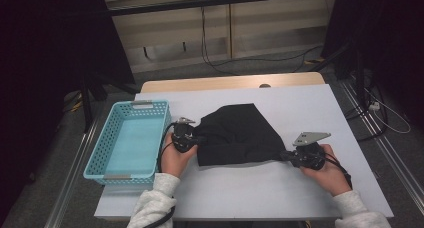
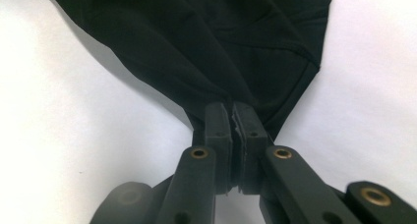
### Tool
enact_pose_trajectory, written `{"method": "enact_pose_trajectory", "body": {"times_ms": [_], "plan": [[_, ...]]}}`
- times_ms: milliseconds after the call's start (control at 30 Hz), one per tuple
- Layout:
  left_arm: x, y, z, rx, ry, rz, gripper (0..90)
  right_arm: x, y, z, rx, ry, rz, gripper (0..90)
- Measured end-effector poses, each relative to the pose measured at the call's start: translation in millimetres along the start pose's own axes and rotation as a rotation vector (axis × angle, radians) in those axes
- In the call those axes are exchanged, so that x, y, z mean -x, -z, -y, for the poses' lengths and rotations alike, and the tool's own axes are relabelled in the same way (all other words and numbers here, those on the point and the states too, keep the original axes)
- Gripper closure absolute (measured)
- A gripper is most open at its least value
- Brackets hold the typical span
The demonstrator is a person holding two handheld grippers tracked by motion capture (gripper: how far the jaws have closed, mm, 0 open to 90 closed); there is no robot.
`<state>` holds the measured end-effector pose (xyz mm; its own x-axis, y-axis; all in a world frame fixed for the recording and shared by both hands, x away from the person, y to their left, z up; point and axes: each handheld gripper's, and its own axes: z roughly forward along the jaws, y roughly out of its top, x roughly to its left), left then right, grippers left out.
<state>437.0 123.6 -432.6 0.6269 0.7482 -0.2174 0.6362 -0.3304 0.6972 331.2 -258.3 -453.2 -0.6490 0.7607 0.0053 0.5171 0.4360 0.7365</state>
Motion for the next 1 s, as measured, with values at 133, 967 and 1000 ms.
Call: {"method": "enact_pose_trajectory", "body": {"times_ms": [133, 967, 1000], "plan": [[-5.5, 8.7, -6.9, 0.034, 0.045, 0.009, 87.7, 1.3, 8.7, 2.1, 0.003, 0.03, 0.028, 86.7], [19.5, 17.4, 13.2, 0.078, -0.082, -0.012, 31.5, 5.4, 1.7, 3.6, 0.048, -0.112, 0.106, 60.5], [21.3, 17.8, 14.0, 0.081, -0.084, -0.012, 30.6, 4.0, -1.1, 2.9, 0.037, -0.11, 0.106, 62.2]]}}
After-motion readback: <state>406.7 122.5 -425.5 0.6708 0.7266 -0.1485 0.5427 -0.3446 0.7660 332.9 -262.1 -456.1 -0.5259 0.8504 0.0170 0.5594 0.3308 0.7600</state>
